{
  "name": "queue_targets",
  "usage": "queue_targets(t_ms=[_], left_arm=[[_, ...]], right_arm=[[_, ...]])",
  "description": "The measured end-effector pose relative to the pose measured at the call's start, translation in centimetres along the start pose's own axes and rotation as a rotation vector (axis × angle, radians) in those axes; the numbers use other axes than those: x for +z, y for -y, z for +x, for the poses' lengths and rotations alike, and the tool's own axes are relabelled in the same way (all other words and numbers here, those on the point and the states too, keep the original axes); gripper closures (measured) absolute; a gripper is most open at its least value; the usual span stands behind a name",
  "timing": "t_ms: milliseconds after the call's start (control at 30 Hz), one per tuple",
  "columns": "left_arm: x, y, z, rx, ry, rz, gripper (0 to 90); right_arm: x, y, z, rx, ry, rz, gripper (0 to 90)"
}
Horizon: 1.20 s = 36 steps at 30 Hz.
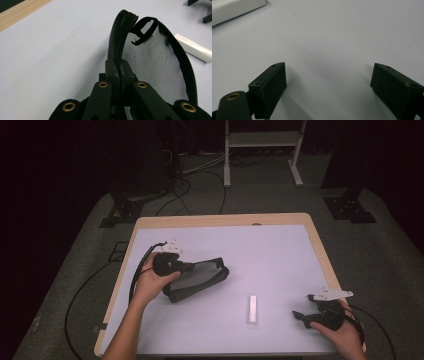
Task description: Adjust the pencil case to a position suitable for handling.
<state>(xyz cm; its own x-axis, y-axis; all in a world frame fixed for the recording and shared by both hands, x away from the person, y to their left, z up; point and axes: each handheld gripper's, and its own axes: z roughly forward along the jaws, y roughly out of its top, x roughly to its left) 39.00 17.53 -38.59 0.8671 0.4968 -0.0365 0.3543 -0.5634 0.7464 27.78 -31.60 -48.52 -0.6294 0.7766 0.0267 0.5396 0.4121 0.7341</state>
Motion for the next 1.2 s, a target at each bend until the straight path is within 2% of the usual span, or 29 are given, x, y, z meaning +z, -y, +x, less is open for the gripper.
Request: queue_targets(t_ms=[333, 467, 600, 833, 867, 1200], left_arm=[[-0.5, 0.7, -1.5, 0.027, 0.056, 0.004, 88.2], [-0.5, 1.1, -2.0, 0.044, 0.096, 0.013, 88.2], [-0.4, 1.2, -2.3, 0.057, 0.119, 0.021, 88.2], [-0.3, 1.2, -2.9, 0.084, 0.194, 0.016, 88.1], [-0.3, 1.2, -2.9, 0.084, 0.194, 0.016, 88.1], [0.7, 1.2, -3.9, 0.128, 0.281, 0.053, 88.0]], right_arm=[[0.0, 0.0, 0.0, 0.000, 0.000, 0.000, 12.3], [0.0, 0.0, 0.0, -0.002, 0.000, 0.000, 12.3], [0.0, 0.0, 0.0, -0.002, 0.001, 0.000, 12.3], [0.0, 0.0, 0.0, -0.002, 0.001, 0.000, 12.3], [0.0, 0.0, 0.0, -0.002, 0.001, 0.000, 12.3], [0.0, 0.0, 0.0, -0.002, 0.001, 0.000, 12.3]])
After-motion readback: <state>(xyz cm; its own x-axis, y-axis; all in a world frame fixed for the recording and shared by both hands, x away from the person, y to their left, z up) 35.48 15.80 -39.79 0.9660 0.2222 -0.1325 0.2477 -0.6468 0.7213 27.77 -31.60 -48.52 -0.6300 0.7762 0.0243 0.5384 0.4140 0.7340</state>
